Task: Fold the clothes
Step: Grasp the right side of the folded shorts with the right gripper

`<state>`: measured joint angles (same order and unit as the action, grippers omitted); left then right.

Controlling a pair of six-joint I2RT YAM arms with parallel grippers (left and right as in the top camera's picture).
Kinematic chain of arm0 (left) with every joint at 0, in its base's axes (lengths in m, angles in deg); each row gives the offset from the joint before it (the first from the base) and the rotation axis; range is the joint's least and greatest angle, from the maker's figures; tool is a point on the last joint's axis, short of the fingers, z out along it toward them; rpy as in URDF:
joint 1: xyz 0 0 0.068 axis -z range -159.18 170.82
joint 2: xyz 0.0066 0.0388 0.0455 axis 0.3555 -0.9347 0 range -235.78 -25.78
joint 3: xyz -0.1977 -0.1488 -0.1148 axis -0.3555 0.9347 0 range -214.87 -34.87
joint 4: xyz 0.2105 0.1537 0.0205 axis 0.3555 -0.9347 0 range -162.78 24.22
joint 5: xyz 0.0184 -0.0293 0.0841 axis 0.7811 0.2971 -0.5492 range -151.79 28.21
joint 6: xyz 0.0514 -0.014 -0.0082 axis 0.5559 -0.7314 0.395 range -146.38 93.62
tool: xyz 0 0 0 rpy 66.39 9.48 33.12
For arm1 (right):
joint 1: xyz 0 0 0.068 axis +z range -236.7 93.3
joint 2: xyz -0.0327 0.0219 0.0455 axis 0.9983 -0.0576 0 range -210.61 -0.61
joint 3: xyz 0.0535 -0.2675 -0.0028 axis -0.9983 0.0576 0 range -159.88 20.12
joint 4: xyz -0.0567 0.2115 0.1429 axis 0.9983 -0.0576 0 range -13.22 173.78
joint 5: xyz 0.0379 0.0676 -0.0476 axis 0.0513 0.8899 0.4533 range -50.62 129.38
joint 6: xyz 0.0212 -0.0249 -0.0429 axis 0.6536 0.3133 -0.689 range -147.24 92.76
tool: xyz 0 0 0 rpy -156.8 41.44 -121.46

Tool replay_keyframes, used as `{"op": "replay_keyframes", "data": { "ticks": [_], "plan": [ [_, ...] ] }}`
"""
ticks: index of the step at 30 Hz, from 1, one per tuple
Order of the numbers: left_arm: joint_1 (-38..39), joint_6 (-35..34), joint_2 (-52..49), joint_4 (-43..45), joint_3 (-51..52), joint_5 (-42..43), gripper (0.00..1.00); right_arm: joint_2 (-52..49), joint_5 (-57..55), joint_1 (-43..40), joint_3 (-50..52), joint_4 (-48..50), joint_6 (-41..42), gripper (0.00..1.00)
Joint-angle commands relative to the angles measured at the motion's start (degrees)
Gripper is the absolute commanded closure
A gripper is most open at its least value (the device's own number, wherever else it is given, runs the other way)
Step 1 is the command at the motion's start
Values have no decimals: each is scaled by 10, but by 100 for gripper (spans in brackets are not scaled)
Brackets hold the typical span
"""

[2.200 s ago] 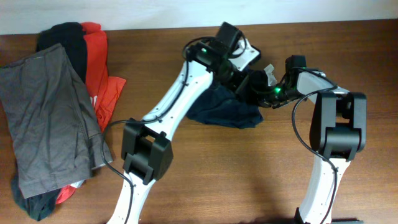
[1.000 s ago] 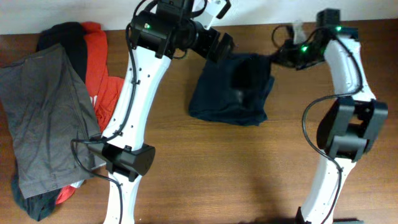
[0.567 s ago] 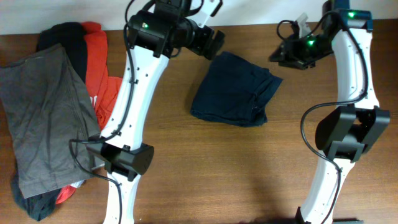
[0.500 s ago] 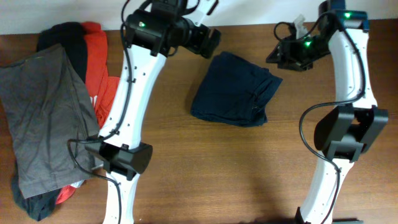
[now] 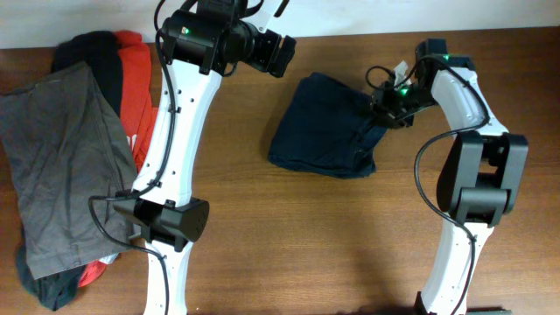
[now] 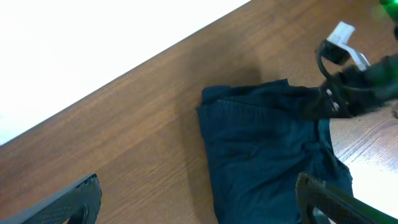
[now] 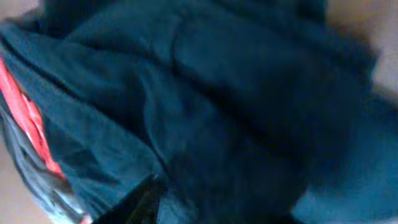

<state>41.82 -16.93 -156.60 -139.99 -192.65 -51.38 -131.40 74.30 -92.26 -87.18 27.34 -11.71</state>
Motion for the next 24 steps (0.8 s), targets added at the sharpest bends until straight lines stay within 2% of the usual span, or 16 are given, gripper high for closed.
{"op": "replay_keyframes", "data": {
  "ticks": [1,2,3,7,11,12,13,14,17,24],
  "plan": [
    [0,9,5,0,-5,-4,1,9,1,8,10,68,15,82],
    [0,9,5,0,-5,-4,1,9,9,10,10,85,16,93],
    [0,9,5,-1,-5,-4,1,9,22,10,7,100,20,96],
    [1,9,5,-1,-5,-4,1,9,31,10,-14,135,11,96],
    [0,9,5,-1,-5,-4,1,5,-56,11,-14,167,-14,96],
    [1,9,5,-2,-5,-4,1,5,-57,10,-14,161,-18,79],
    [0,9,5,-3,-5,-4,1,6,-56,10,-15,154,-21,51],
    [0,9,5,-3,-5,-4,1,11,-57,6,-16,140,-22,41],
    [0,9,4,-4,-5,-4,1,33,-59,-4,-16,119,-22,33],
    [0,9,4,-4,-5,-15,1,83,-118,-20,-19,-7,-28,27]
  ]
}}
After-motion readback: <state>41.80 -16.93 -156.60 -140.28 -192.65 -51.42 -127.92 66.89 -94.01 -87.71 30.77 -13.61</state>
